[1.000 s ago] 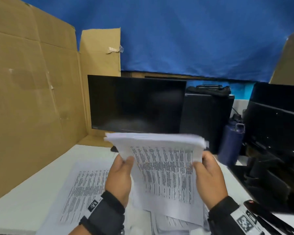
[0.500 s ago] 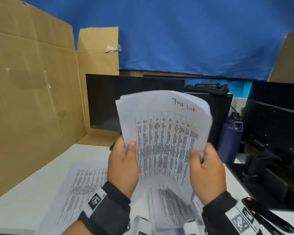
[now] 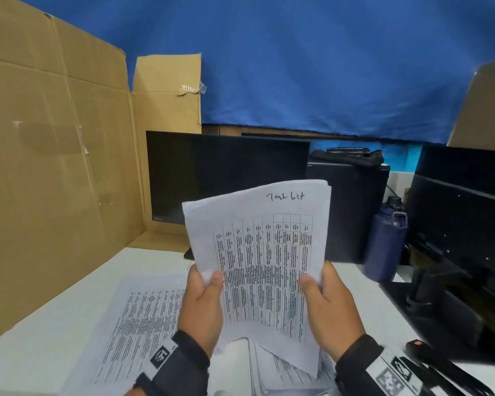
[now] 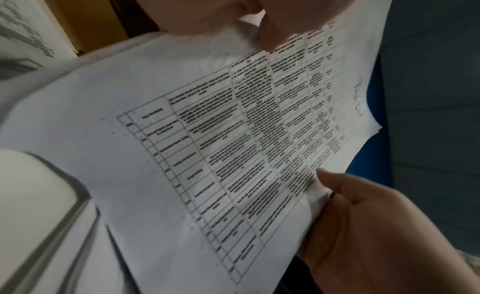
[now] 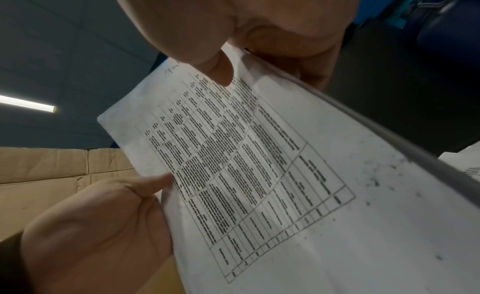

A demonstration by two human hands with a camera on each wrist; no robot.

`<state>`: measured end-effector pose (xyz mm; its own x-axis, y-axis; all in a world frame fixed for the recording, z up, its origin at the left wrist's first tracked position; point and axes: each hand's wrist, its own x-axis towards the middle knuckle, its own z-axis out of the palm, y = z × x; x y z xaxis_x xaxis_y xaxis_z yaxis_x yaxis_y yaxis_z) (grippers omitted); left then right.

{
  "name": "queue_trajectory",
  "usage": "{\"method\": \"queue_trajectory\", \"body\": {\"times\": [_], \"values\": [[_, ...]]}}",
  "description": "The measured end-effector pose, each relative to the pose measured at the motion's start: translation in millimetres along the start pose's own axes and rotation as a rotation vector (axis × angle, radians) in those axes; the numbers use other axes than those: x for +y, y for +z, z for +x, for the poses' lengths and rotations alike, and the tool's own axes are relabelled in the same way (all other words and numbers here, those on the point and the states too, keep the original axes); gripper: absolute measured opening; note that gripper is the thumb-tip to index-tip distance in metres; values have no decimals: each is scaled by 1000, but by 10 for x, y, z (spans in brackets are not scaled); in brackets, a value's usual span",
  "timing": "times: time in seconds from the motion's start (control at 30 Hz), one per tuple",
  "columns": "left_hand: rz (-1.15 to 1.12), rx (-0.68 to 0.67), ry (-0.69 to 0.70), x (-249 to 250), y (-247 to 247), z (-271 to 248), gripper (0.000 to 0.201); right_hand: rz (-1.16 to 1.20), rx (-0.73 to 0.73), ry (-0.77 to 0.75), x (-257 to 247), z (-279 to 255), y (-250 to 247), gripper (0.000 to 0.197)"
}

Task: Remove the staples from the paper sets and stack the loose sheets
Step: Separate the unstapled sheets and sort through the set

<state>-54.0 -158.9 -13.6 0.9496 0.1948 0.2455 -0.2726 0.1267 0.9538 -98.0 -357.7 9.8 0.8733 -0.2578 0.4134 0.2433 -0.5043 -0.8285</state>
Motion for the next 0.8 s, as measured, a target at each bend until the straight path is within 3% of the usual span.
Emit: {"method": "queue_trajectory", "body": {"times": [0.2,0.33,0.57,0.63,0.73,0.8], "values": [[-33,-72,-183,-154,-92,91,26,-88,-95,29,113,-20,69,13],[98,-91,-158,-151,-140,166,21,-182,-136,-2,16,86,-60,11],[83,-95,-185,-89,-123,74,24,-338,-141,-29,-415,394,-405,7],[106,-96,-146,-37,-111,29,24,-331,-42,-91,-501,380,-451,31],[189,-96,-26,188,-71,47,23,-454,206,-341,-707,317,-523,76],[340,-73,89,374,-30,128,20,-560,328,-449,-929,273,-573,91]]}}
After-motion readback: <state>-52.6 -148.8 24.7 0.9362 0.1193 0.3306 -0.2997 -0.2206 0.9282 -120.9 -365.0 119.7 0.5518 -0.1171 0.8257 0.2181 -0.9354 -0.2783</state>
